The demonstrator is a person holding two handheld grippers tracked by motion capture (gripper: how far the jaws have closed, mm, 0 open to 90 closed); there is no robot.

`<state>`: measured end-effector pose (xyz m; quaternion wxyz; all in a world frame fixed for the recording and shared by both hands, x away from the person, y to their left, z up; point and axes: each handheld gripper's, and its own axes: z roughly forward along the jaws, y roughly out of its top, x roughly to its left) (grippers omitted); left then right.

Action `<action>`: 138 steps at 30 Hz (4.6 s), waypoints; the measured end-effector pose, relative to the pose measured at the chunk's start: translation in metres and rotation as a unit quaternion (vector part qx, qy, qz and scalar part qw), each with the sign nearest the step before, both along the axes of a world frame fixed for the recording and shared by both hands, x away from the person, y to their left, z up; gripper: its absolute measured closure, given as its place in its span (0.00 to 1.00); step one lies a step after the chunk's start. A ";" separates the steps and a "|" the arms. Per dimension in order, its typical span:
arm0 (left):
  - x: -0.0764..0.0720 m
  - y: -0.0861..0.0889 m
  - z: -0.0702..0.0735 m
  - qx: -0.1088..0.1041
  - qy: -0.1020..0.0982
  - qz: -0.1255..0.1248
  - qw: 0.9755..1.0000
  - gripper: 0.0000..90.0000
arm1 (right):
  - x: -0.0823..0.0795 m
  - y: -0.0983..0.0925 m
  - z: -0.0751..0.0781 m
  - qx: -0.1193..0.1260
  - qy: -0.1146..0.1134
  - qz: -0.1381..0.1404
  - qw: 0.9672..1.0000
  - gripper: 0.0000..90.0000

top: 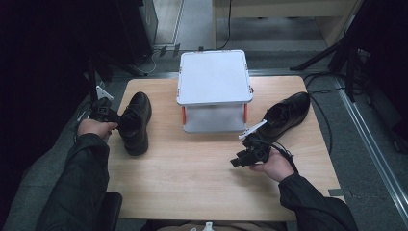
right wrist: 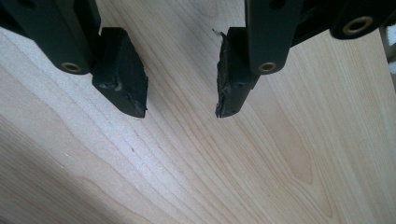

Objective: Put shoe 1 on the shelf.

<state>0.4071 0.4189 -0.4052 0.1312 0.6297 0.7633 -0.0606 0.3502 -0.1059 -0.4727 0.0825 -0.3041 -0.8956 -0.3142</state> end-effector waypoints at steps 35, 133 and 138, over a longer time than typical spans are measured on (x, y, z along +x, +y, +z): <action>0.068 -0.066 0.142 -0.045 -0.060 0.023 0.997 0.93 | 0.002 -0.004 0.002 0.008 0.006 0.007 1.000 0.62; 0.074 -0.141 0.126 -0.110 -0.085 -0.098 0.985 0.63 | 0.003 -0.013 0.001 0.020 0.002 0.003 1.000 0.63; 0.068 -0.136 0.111 -0.109 -0.078 -0.095 0.986 0.62 | 0.005 -0.016 0.003 0.023 0.000 -0.001 1.000 0.63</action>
